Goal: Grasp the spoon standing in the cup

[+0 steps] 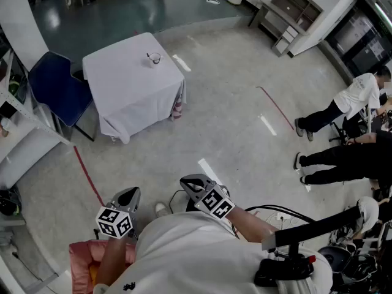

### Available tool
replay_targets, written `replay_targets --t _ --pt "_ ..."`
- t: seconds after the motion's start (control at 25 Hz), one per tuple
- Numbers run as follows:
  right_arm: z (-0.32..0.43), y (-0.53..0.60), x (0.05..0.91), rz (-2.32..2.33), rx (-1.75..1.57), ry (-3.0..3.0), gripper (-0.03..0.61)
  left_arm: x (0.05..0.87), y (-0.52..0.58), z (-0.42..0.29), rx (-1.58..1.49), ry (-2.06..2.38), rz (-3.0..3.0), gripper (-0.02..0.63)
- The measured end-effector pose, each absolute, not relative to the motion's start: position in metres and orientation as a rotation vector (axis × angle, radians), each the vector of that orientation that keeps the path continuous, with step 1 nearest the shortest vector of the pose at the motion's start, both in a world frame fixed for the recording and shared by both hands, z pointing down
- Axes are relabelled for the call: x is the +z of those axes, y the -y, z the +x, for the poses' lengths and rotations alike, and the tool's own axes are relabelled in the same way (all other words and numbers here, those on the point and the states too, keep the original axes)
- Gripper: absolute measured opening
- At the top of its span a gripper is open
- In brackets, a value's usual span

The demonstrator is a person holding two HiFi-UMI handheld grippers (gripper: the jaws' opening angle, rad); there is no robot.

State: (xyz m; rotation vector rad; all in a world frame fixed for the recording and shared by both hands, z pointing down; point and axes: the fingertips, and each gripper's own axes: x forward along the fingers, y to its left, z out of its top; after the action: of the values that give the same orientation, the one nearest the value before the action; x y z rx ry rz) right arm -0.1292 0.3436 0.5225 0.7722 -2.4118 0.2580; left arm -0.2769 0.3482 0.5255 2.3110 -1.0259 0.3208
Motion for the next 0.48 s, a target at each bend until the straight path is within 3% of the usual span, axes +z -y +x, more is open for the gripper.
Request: replay_targets --t 0.48 --pt "-0.067 -0.227 0.52 0.911 0.273 2.41 0.008 0.523 -0.222 -0.2 0.347 0.943 2.416 0.012"
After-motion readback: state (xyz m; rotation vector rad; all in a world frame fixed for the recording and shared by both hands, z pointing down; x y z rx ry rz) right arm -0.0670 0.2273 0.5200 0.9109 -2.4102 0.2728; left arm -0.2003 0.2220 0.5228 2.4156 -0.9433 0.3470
